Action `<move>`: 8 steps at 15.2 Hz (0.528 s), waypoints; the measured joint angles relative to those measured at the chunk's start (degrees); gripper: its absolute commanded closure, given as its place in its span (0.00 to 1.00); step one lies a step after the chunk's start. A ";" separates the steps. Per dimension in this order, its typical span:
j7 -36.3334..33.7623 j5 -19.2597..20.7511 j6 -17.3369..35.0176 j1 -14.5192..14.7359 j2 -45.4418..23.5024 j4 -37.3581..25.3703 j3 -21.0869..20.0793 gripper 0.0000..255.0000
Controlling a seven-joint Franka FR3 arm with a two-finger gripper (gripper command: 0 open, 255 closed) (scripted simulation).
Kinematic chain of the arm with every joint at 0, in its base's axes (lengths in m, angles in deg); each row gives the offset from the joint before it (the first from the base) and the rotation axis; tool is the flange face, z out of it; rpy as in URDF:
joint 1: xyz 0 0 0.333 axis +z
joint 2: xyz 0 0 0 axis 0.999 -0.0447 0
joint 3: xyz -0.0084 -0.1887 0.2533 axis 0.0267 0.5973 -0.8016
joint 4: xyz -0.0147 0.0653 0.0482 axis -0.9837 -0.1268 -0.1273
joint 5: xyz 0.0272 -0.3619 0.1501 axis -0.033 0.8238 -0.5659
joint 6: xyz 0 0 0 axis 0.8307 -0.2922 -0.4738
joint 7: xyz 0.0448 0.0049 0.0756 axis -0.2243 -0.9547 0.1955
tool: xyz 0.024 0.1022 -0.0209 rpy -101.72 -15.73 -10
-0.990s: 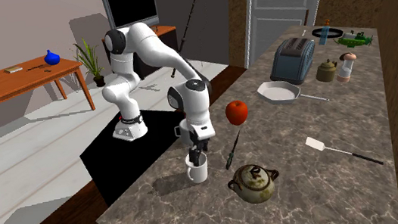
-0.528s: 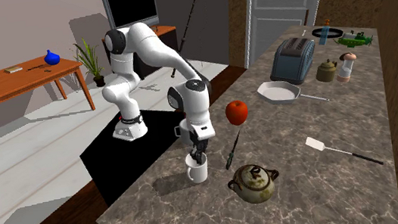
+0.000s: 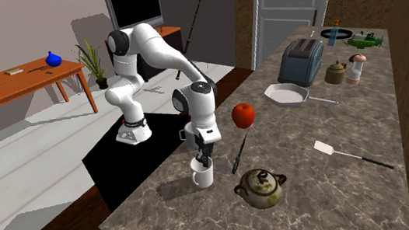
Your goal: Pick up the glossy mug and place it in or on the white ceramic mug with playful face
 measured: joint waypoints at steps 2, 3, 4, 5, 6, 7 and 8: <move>-0.21 0.29 -0.79 0.13 0.49 -0.29 0.11 1.00; -0.26 0.40 -1.35 0.15 0.69 -0.67 0.16 1.00; -0.39 0.61 -1.92 0.24 1.09 -0.87 0.24 1.00; -0.46 0.79 -2.61 0.26 1.42 -1.28 0.33 1.00; -0.49 0.92 -3.28 0.26 1.63 -1.76 0.40 1.00; -0.48 1.07 -3.89 0.24 1.90 -2.13 0.49 1.00; -0.82 1.42 -4.50 0.49 2.60 -2.09 0.57 1.00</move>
